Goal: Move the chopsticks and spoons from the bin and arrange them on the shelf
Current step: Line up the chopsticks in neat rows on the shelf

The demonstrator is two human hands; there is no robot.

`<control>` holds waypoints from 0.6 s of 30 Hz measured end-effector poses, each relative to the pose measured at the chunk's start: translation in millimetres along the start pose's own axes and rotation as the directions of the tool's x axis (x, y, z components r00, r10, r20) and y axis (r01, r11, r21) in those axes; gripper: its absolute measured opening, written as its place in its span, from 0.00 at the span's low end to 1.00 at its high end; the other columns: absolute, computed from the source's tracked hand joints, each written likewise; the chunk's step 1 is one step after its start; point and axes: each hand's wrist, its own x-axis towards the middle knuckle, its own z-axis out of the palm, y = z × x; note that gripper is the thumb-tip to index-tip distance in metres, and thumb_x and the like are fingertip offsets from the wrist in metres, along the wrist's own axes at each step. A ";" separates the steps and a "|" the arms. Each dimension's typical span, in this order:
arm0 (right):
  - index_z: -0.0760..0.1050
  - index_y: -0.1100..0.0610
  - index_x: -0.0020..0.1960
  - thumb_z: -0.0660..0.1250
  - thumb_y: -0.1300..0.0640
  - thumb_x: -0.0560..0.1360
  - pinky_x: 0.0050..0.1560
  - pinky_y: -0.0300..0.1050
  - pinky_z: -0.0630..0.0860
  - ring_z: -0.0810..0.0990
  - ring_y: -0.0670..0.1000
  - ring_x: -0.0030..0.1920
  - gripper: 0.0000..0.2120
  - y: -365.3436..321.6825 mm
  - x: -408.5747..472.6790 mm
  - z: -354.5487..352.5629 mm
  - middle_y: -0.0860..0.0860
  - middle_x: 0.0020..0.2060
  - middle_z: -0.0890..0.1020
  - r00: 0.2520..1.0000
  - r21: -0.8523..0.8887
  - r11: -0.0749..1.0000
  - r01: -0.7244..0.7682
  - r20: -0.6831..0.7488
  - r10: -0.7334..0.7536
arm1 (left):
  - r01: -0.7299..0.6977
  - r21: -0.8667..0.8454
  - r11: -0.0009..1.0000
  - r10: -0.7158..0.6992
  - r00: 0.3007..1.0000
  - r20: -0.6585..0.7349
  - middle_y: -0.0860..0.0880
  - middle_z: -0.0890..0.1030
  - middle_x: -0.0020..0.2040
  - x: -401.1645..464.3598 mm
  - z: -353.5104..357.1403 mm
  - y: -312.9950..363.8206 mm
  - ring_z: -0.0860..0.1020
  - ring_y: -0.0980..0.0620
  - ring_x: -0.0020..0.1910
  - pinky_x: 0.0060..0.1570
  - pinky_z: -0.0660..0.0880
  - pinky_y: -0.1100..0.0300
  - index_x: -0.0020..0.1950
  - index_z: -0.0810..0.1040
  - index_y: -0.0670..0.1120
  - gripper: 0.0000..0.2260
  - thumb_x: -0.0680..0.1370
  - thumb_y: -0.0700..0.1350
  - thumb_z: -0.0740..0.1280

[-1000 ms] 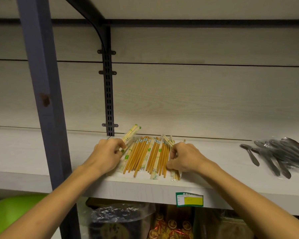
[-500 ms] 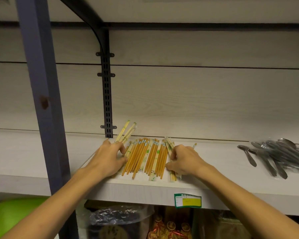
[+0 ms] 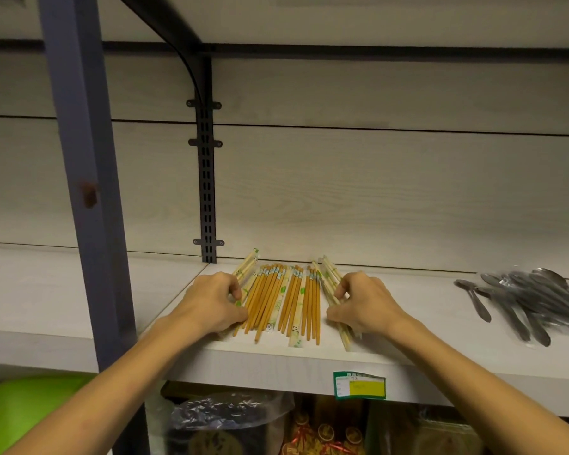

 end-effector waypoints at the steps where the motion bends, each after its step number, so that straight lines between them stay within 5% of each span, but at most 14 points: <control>1: 0.73 0.54 0.49 0.74 0.53 0.67 0.41 0.47 0.76 0.77 0.51 0.43 0.15 1.1 -0.5 0.0 0.51 0.47 0.77 1.000 0.013 1.000 0.007 -0.007 -0.007 | -0.001 0.022 1.000 0.002 1.000 -0.030 0.52 0.77 0.52 -0.1 0.8 -0.2 0.78 0.54 0.41 0.40 0.79 0.60 0.49 0.76 0.53 0.09 0.71 0.50 0.73; 8: 0.74 0.57 0.51 0.72 0.54 0.70 0.34 0.42 0.69 0.73 0.49 0.38 0.13 1.7 -3.4 2.5 0.50 0.43 0.75 0.999 0.049 0.998 0.033 -0.009 -0.033 | 0.002 0.081 0.997 0.016 0.973 -0.230 0.53 0.80 0.47 -0.6 1.1 -0.7 0.77 0.51 0.45 0.39 0.70 0.58 0.51 0.75 0.56 0.07 0.75 0.51 0.68; 14: 0.71 0.56 0.49 0.71 0.56 0.71 0.37 0.46 0.74 0.77 0.52 0.41 0.12 8.8 0.0 1.6 0.53 0.46 0.77 0.999 0.100 0.994 0.030 -0.032 -0.027 | 0.017 0.038 0.999 -0.004 0.954 -0.300 0.53 0.81 0.46 -1.0 -2.8 -6.5 0.77 0.49 0.46 0.40 0.73 0.57 0.54 0.73 0.56 0.08 0.75 0.52 0.66; 18: 0.72 0.55 0.49 0.69 0.57 0.71 0.27 0.35 0.66 0.74 0.48 0.34 0.09 15.7 1.0 -2.9 0.53 0.45 0.77 0.997 0.074 0.996 0.048 -0.060 -0.044 | -0.032 -0.026 0.999 0.023 0.958 -0.284 0.51 0.82 0.44 -0.5 -1.3 -10.6 0.77 0.48 0.45 0.41 0.74 0.56 0.56 0.74 0.53 0.10 0.75 0.49 0.67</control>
